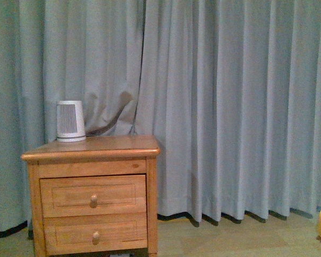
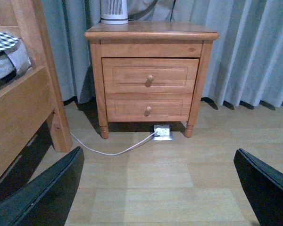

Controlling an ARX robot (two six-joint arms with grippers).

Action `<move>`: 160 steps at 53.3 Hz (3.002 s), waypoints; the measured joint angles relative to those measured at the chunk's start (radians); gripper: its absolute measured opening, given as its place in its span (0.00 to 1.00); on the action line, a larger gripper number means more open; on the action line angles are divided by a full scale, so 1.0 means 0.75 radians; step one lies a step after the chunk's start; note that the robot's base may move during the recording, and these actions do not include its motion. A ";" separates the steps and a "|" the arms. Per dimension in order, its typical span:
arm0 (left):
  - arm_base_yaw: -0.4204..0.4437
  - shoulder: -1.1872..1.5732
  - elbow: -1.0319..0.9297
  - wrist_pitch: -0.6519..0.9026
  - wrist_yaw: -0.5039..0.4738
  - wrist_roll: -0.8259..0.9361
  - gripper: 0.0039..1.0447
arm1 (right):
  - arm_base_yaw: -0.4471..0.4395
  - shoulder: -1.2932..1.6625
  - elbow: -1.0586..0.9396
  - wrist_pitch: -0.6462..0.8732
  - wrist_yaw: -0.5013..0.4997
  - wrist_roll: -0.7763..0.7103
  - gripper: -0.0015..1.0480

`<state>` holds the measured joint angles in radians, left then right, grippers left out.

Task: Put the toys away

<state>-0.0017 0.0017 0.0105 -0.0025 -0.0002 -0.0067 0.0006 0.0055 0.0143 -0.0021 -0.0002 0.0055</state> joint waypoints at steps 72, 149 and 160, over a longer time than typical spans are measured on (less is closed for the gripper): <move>0.000 0.000 0.000 -0.001 0.001 0.000 0.94 | 0.000 0.000 0.000 0.000 0.001 0.000 0.07; -0.001 -0.001 0.000 0.001 0.000 0.003 0.94 | 0.000 0.001 0.000 0.000 -0.005 0.000 0.07; -0.001 -0.001 0.000 0.001 0.000 0.003 0.94 | 0.000 0.000 0.000 0.000 -0.004 0.000 0.07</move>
<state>-0.0025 0.0010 0.0105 -0.0021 -0.0002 -0.0044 0.0006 0.0055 0.0143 -0.0021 -0.0032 0.0055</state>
